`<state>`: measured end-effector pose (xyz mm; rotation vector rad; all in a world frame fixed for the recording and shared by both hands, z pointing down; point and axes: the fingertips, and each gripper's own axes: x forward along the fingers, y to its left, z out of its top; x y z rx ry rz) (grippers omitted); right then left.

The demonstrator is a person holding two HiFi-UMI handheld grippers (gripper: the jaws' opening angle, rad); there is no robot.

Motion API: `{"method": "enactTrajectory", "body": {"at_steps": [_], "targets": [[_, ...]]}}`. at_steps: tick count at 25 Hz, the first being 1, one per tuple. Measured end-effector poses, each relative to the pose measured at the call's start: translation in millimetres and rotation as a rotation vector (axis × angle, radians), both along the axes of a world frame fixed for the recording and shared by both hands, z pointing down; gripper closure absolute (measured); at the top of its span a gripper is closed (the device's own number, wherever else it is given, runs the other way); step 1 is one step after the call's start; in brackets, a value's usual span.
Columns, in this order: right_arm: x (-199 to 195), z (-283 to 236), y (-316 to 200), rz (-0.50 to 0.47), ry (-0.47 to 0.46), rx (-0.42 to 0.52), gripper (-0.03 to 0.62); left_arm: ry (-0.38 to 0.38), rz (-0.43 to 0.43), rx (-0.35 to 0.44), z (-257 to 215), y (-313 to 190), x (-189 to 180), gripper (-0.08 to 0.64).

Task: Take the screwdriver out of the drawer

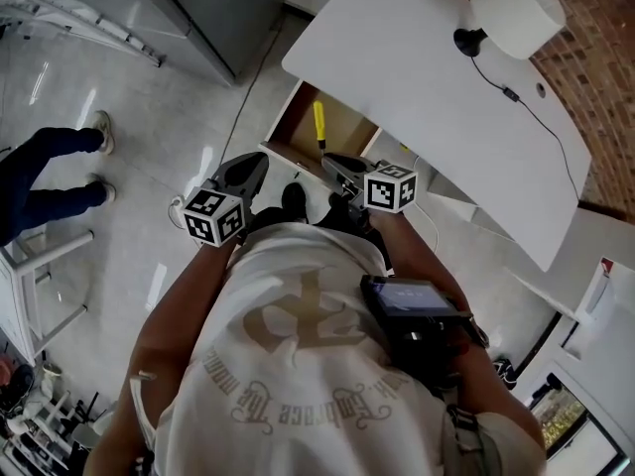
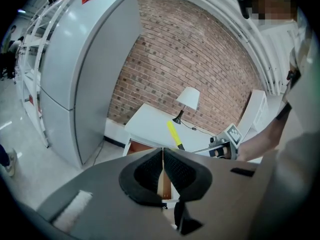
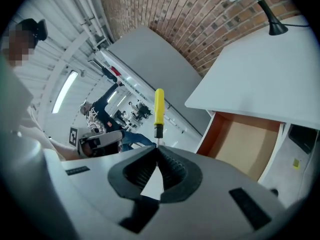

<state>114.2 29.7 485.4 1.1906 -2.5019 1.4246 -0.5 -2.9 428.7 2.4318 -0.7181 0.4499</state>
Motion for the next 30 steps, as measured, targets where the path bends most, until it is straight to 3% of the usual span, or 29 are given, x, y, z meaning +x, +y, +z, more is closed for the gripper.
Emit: {"method": "enactTrajectory", "body": {"at_steps": [17, 30], "targets": [[33.0, -85.2, -8.4, 0.150, -0.077, 0.201, 0.578, 0.052, 0.105, 0.067, -27.1, -3.6, 36.3, 0.546], [46.7, -115.9, 17.6, 0.224, -0.077, 0.289, 0.578, 0.137, 0.146, 0.106, -54.7, 7.2, 54.8, 0.546]]}}
